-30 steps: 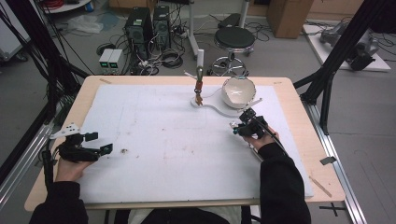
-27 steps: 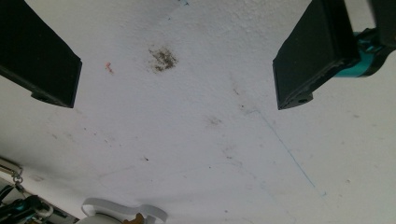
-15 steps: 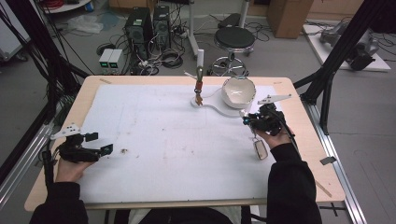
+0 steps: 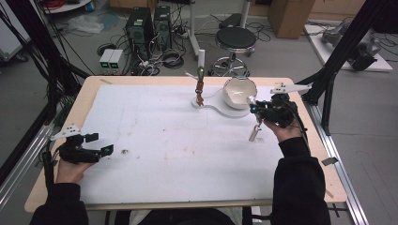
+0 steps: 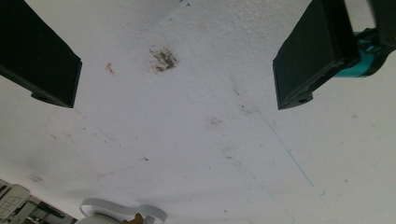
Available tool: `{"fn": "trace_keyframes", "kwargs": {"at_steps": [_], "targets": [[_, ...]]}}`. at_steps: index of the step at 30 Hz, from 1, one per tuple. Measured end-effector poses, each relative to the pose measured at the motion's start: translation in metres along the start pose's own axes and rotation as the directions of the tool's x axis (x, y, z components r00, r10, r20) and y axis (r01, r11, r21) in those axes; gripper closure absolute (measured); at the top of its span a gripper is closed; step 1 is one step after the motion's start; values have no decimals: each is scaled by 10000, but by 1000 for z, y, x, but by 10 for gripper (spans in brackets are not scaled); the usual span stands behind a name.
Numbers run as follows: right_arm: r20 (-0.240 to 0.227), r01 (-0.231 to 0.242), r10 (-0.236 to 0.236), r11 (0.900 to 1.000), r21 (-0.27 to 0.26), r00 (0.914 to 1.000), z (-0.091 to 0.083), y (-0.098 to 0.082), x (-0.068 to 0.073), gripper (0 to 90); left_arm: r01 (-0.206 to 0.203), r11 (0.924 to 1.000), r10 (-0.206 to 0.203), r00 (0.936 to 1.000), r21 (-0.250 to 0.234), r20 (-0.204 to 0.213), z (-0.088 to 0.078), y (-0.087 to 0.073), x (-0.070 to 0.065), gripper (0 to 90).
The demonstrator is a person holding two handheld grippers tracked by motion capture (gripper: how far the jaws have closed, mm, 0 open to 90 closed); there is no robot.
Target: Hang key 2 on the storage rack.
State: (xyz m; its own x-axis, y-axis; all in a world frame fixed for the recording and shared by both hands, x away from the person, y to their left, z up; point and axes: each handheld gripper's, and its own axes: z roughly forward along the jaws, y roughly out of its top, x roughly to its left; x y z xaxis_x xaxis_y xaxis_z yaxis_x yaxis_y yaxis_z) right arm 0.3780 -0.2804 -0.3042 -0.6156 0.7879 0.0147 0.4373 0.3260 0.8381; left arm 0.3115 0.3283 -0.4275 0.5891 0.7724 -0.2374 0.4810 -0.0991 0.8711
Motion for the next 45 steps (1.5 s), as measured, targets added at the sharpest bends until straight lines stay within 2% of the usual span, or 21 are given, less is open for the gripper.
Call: {"fn": "trace_keyframes", "kwargs": {"at_steps": [2,10,25,34,45], "targets": [[-94,102,-104,9996,-249,9999,-6,11,3,741,-25,10000,25,10000,-13,-17,0,0,0,17],[-394,404,-428,9974,-592,9983,-9,33,18,740,13,10000,-13,10000,-56,3,-1,0,0,17],[-821,1035,-1087,9925,-655,9907,-1,60,46,740,9,10000,-9,10000,-93,10,-1,0,1,17],[-1256,1475,-1568,9858,-799,9796,10,77,70,740,39,9999,-39,10000,-131,14,-1,0,0,17],[-1664,1803,-1912,9805,-781,9674,26,88,89,740,11,9999,-11,10000,-162,2,-2,1,0,17]]}}
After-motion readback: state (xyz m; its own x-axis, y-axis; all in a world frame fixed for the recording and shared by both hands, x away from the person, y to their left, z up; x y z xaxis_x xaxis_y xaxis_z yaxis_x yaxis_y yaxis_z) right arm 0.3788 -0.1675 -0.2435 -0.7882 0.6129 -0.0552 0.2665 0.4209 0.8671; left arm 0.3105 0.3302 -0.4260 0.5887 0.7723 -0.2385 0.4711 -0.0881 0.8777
